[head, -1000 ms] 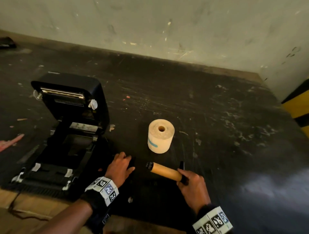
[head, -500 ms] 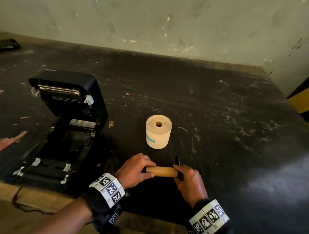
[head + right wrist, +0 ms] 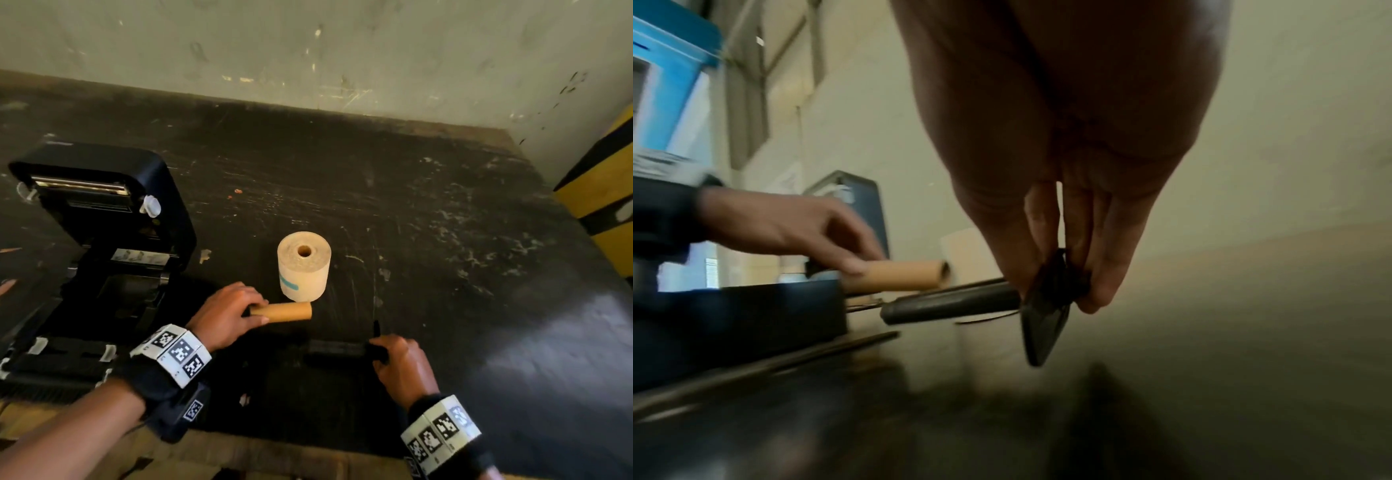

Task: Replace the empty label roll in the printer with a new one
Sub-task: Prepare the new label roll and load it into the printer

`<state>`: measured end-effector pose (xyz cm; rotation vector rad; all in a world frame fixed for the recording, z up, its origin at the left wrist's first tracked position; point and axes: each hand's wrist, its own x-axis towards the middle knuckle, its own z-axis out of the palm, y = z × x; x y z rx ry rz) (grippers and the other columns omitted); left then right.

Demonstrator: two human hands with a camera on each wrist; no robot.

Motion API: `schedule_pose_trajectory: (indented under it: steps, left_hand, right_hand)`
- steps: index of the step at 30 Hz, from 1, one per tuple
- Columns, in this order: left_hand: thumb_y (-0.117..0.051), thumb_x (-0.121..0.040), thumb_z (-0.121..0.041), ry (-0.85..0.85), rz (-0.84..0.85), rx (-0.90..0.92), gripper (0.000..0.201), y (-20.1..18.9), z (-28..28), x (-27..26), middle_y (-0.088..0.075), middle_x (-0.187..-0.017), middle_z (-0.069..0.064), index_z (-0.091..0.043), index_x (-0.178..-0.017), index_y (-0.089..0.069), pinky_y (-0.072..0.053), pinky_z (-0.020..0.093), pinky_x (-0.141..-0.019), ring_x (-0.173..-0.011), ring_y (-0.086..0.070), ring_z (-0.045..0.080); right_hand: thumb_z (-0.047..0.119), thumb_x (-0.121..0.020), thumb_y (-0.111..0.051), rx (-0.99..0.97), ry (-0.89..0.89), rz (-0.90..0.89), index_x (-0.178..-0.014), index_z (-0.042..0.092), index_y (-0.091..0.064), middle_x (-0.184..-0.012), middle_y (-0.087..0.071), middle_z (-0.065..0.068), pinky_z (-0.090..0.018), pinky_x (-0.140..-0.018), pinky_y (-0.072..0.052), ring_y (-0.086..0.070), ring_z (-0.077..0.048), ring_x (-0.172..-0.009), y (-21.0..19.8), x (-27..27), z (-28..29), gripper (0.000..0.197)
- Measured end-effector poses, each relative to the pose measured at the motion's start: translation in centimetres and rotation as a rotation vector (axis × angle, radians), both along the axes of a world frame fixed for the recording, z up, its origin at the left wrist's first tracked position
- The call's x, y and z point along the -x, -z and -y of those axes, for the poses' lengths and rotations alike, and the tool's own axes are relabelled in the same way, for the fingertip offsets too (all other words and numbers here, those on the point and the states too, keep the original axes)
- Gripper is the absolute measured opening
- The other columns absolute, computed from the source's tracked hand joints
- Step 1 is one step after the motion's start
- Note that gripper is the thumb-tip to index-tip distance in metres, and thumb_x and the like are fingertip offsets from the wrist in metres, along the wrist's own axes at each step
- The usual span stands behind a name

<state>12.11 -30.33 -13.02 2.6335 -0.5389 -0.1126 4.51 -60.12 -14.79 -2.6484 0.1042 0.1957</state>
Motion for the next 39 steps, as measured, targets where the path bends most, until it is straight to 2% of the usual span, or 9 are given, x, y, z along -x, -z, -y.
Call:
schedule_pose_trajectory:
  steps: [6, 10, 15, 19, 21, 23, 26, 34, 39]
  left_hand:
    - [-0.066, -0.080, -0.034, 0.063, -0.134, -0.061, 0.026, 3.2, 1.9, 1.4, -0.063, -0.105, -0.005, -0.021, -0.103, -0.064, -0.041, 0.029, -0.087, -0.101, -0.051, 0.012]
    - [-0.063, -0.082, -0.034, 0.073, -0.146, -0.066, 0.024, 3.6, 2.2, 1.6, -0.060, -0.103, -0.006, -0.022, -0.103, -0.061, -0.037, 0.025, -0.081, -0.102, -0.050, 0.013]
    - [-0.060, -0.082, -0.044, -0.008, -0.177, 0.027, 0.042, 2.5, 2.1, 1.1, -0.057, -0.113, -0.010, -0.025, -0.119, -0.054, -0.046, 0.031, -0.091, -0.107, -0.050, 0.006]
    - [-0.058, -0.084, -0.042, -0.194, -0.169, 0.243, 0.046, 1.3, 2.1, -0.1, -0.061, -0.118, 0.000, -0.022, -0.125, -0.050, -0.049, 0.038, -0.092, -0.106, -0.056, 0.010]
    - [-0.055, -0.088, -0.039, -0.226, -0.211, 0.296, 0.055, 0.8, 2.2, -0.9, -0.052, -0.134, 0.006, -0.020, -0.136, -0.038, -0.042, 0.041, -0.102, -0.121, -0.048, 0.017]
    - [-0.050, -0.092, -0.032, -0.230, -0.274, 0.369, 0.058, 0.3, 2.7, -1.6, -0.041, -0.143, 0.008, -0.018, -0.142, -0.026, -0.031, 0.034, -0.109, -0.132, -0.036, 0.020]
    - [-0.041, -0.097, -0.024, -0.230, -0.347, 0.505, 0.048, -0.1, 3.4, -2.5, -0.035, -0.147, 0.007, -0.014, -0.142, -0.028, -0.020, 0.014, -0.101, -0.134, -0.031, 0.013]
    - [-0.038, -0.098, -0.018, -0.153, -0.358, 0.669, 0.041, 0.0, 4.7, -3.6, -0.036, -0.140, -0.008, -0.019, -0.138, -0.034, -0.021, 0.009, -0.100, -0.129, -0.028, 0.000]
    - [-0.039, -0.090, -0.046, -0.017, -0.287, 0.575, 0.047, 1.1, 6.4, -5.6, -0.030, -0.150, -0.002, -0.041, -0.136, -0.031, -0.020, 0.037, -0.116, -0.138, -0.022, 0.007]
  right_hand:
    - [0.020, -0.087, -0.055, 0.030, -0.204, -0.157, -0.125, 0.025, -0.054, -0.127, -0.056, -0.003, -0.027, -0.098, -0.040, -0.053, -0.019, -0.115, 0.0, -0.1, -4.5, 0.039]
    - [0.022, -0.088, -0.056, 0.040, -0.203, -0.182, -0.127, 0.025, -0.051, -0.129, -0.054, -0.002, -0.027, -0.097, -0.040, -0.052, -0.018, -0.115, -0.3, -0.1, -4.7, 0.040]
    - [0.034, -0.083, -0.062, -0.017, -0.204, -0.243, -0.128, 0.035, -0.048, -0.129, -0.053, 0.001, -0.032, -0.097, -0.045, -0.052, -0.016, -0.114, -1.8, -1.7, -3.8, 0.047]
    - [0.033, -0.084, -0.062, -0.032, -0.205, 0.029, -0.135, 0.031, -0.041, -0.144, -0.040, 0.001, -0.032, -0.106, -0.035, -0.036, -0.015, -0.131, -4.5, -4.8, -4.1, 0.055]
    - [0.029, -0.085, -0.061, 0.002, -0.299, 0.154, -0.140, 0.028, -0.032, -0.151, -0.029, 0.000, -0.035, -0.112, -0.026, -0.022, -0.017, -0.138, -5.7, -6.5, -5.2, 0.063]
    - [0.026, -0.084, -0.061, 0.051, -0.410, 0.211, -0.143, 0.026, -0.026, -0.152, -0.025, -0.002, -0.039, -0.114, -0.022, -0.017, -0.020, -0.140, -6.3, -8.0, -6.7, 0.068]
    - [0.021, -0.082, -0.061, 0.150, -0.517, 0.207, -0.143, 0.021, -0.024, -0.152, -0.027, -0.007, -0.038, -0.113, -0.019, -0.019, -0.025, -0.139, -5.9, -9.6, -8.8, 0.071]
    - [0.034, -0.083, -0.059, 0.174, -0.407, 0.384, -0.144, 0.021, -0.023, -0.130, -0.056, -0.009, -0.037, -0.103, -0.033, -0.045, -0.026, -0.120, -5.0, -11.2, -7.7, 0.072]
    - [0.031, -0.085, -0.060, 0.050, -0.303, 0.370, -0.144, 0.026, -0.021, -0.122, -0.061, -0.006, -0.034, -0.095, -0.037, -0.050, -0.022, -0.111, -4.7, -10.9, -4.3, 0.070]
